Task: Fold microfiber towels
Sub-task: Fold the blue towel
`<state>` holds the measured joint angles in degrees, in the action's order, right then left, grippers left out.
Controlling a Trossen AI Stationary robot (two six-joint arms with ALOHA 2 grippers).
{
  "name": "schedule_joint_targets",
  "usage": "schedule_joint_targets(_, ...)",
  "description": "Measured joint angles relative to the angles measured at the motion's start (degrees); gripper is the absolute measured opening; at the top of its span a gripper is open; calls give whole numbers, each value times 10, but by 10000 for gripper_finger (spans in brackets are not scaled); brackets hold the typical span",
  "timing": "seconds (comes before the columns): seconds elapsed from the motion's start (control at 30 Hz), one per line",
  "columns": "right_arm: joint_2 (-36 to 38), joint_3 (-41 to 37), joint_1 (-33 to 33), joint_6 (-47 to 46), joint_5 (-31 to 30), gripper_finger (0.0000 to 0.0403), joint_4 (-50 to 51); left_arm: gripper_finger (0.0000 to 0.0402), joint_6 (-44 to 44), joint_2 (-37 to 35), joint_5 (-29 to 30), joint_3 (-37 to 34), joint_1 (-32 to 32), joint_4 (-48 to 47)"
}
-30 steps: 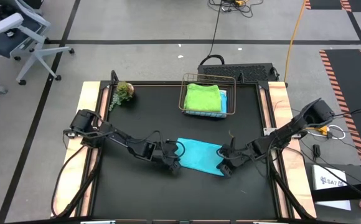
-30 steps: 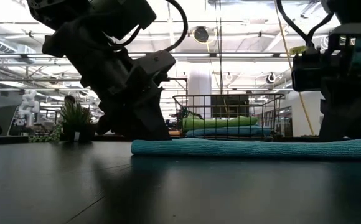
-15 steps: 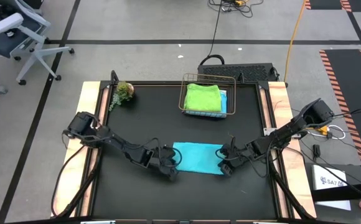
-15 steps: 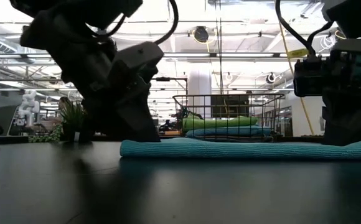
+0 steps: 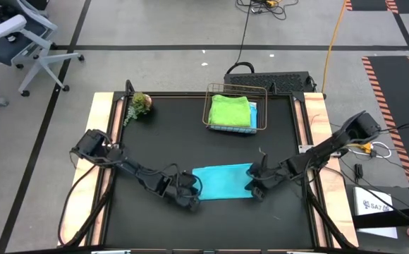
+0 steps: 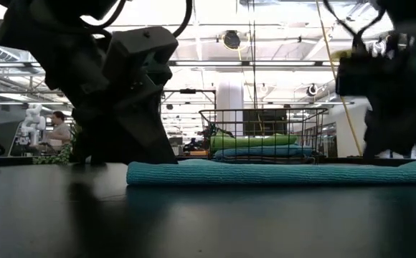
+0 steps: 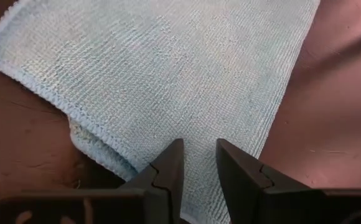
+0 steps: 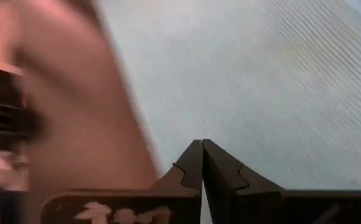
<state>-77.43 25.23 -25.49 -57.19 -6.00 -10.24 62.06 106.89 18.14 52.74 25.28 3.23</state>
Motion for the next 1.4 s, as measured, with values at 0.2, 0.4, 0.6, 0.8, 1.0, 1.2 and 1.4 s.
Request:
schedule_joint_targets(0.2,64,1,6,27,-16,0,-15,97,-24,0,28,21,4,-8)
schedule_joint_targets(0.4,136,1,45,53,20,18,109,97,-25,0,30,22,-1,-16)
schedule_joint_targets(0.6,177,1,98,61,33,71,238,97,-20,0,31,22,-3,-19)
schedule_joint_targets(0.8,165,1,131,75,33,125,263,97,-18,0,35,22,-9,-18)
schedule_joint_targets(1.0,126,1,155,89,33,167,262,97,-17,0,35,23,-16,-18)
schedule_joint_targets(1.2,81,3,180,113,36,191,246,97,-18,0,35,23,-19,-18)
schedule_joint_targets(1.4,54,2,198,132,36,194,186,97,-18,0,35,23,-19,-18)
